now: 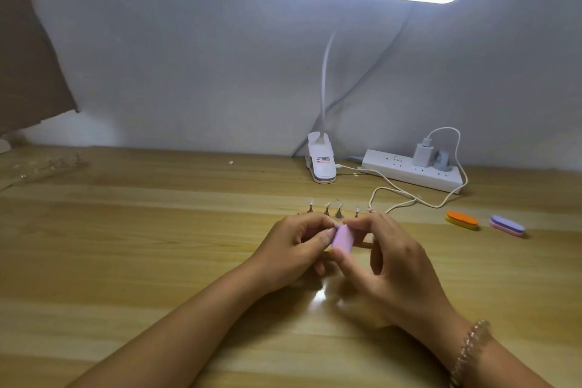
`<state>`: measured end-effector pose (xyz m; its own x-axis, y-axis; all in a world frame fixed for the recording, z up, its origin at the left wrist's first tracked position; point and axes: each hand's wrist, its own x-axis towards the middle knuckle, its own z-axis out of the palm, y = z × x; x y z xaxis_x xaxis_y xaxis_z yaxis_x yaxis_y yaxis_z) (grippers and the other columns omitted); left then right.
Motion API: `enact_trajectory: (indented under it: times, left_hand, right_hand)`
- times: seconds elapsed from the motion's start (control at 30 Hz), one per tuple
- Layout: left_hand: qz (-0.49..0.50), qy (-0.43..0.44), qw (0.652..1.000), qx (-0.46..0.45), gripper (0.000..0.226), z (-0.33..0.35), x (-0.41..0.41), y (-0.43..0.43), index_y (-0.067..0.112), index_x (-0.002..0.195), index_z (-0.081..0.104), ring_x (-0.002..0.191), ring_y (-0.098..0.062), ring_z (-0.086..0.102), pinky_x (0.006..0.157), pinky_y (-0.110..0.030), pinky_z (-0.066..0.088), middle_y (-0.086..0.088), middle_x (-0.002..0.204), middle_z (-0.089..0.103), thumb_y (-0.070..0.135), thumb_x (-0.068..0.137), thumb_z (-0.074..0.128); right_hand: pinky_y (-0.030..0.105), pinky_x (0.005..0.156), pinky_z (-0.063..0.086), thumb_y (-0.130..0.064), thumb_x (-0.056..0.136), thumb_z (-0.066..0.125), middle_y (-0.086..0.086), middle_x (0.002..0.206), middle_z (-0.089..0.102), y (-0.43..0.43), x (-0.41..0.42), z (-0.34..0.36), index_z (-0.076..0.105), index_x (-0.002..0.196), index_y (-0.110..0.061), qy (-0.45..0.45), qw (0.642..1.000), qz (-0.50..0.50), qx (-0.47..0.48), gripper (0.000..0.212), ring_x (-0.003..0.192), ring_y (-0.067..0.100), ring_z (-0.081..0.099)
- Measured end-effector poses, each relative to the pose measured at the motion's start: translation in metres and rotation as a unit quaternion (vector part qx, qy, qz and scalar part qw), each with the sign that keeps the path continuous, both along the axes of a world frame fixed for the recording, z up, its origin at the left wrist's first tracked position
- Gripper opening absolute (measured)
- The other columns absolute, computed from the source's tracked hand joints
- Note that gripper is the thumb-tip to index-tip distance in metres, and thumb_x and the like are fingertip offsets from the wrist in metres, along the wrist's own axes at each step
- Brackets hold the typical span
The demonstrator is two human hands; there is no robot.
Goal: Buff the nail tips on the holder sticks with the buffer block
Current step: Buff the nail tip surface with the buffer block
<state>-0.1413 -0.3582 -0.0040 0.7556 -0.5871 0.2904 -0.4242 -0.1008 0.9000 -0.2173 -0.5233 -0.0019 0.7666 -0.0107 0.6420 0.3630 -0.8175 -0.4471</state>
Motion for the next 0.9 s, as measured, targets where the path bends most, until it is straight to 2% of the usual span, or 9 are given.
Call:
enact_trajectory:
  times: [0.13, 0.27, 0.43, 0.5, 0.57, 0.7, 0.73, 0.8, 0.9]
  left_hand:
    - [-0.003, -0.025, 0.999, 0.023, 0.026, 0.001, -0.001, -0.001, 0.028, 0.092, 0.067, 0.051, -0.008, 0.059, 0.058, -0.025, 0.045, 0.014, 0.081, 0.068, 0.008, 0.102, 0.052]
    - [-0.008, -0.013, 1.000, 0.010, 0.026, 0.000, -0.001, -0.001, 0.022, 0.094, 0.068, 0.053, -0.007, 0.058, 0.057, -0.024, 0.047, 0.003, 0.077, 0.067, 0.005, 0.101, 0.051]
    - [-0.004, -0.007, 1.000, 0.012, 0.023, 0.001, 0.000, -0.001, 0.024, 0.093, 0.068, 0.051, -0.009, 0.059, 0.060, -0.027, 0.048, 0.010, 0.089, 0.071, 0.008, 0.101, 0.053]
    - [0.002, -0.007, 1.000, 0.013, 0.020, 0.000, 0.001, 0.000, 0.021, 0.093, 0.068, 0.053, -0.012, 0.059, 0.061, -0.032, 0.048, 0.003, 0.085, 0.070, 0.009, 0.100, 0.054]
    - [0.006, -0.002, 1.000, 0.010, 0.019, -0.001, 0.001, 0.000, 0.018, 0.093, 0.069, 0.053, -0.012, 0.059, 0.058, -0.031, 0.049, -0.003, 0.081, 0.070, 0.007, 0.099, 0.054]
    - [0.003, 0.001, 1.000, -0.002, 0.015, 0.000, 0.002, -0.002, 0.011, 0.097, 0.071, 0.057, -0.012, 0.059, 0.055, -0.024, 0.050, 0.010, 0.082, 0.070, 0.003, 0.098, 0.058]
    - [0.000, 0.005, 1.000, -0.005, 0.013, 0.000, 0.001, -0.002, 0.008, 0.098, 0.072, 0.060, -0.014, 0.059, 0.056, -0.026, 0.050, 0.006, 0.084, 0.071, 0.003, 0.097, 0.059]
    - [-0.001, 0.012, 1.000, -0.012, 0.013, -0.001, 0.002, -0.002, 0.007, 0.096, 0.071, 0.061, -0.012, 0.060, 0.056, -0.025, 0.049, -0.002, 0.087, 0.071, -0.001, 0.095, 0.061]
    - [0.005, 0.009, 1.000, -0.010, 0.019, -0.003, 0.004, -0.001, 0.008, 0.093, 0.073, 0.052, -0.007, 0.057, 0.055, -0.020, 0.046, 0.002, 0.078, 0.069, -0.006, 0.091, 0.061]
  right_hand:
    - [0.018, 0.058, 0.037, -0.062, 0.079, 0.062, -0.019, 0.085, 0.056, -0.006, 0.004, 0.001, 0.060, 0.097, -0.026, -0.004, 0.998, -0.031, 0.052, 0.041, 0.065, -0.007, 0.049]
    - [0.008, 0.054, 0.029, -0.058, 0.078, 0.062, -0.027, 0.082, 0.046, 0.002, 0.000, -0.001, 0.059, 0.099, -0.026, -0.009, 0.999, -0.023, -0.027, 0.038, 0.067, -0.017, 0.047]
    - [0.020, 0.059, 0.036, -0.061, 0.078, 0.063, -0.017, 0.084, 0.059, -0.007, 0.005, 0.001, 0.060, 0.095, -0.026, 0.002, 0.998, -0.045, 0.046, 0.039, 0.063, -0.006, 0.049]
    - [0.014, 0.057, 0.034, -0.058, 0.081, 0.067, -0.019, 0.081, 0.057, -0.003, 0.002, -0.001, 0.060, 0.093, -0.026, -0.002, 0.999, -0.042, -0.002, 0.035, 0.064, -0.010, 0.048]
    - [0.008, 0.057, 0.034, -0.058, 0.079, 0.068, -0.022, 0.079, 0.055, 0.000, 0.001, -0.001, 0.060, 0.091, -0.027, -0.002, 1.000, -0.026, -0.016, 0.034, 0.067, -0.014, 0.049]
    - [0.021, 0.063, 0.039, -0.065, 0.076, 0.059, -0.016, 0.083, 0.063, -0.011, 0.007, 0.001, 0.063, 0.091, -0.027, 0.018, 0.997, -0.034, 0.071, 0.040, 0.075, -0.001, 0.057]
    - [0.021, 0.063, 0.038, -0.064, 0.078, 0.060, -0.017, 0.084, 0.062, -0.010, 0.007, 0.001, 0.063, 0.092, -0.028, 0.017, 0.997, -0.032, 0.066, 0.040, 0.076, -0.001, 0.057]
    - [0.012, 0.061, 0.034, -0.061, 0.083, 0.062, -0.019, 0.083, 0.059, -0.004, 0.004, -0.001, 0.062, 0.093, -0.027, 0.009, 1.000, -0.016, 0.023, 0.036, 0.071, -0.008, 0.053]
    - [0.009, 0.059, 0.036, -0.063, 0.078, 0.060, -0.022, 0.081, 0.056, 0.000, 0.002, -0.001, 0.058, 0.091, -0.028, 0.003, 1.000, -0.006, 0.016, 0.038, 0.069, -0.011, 0.053]
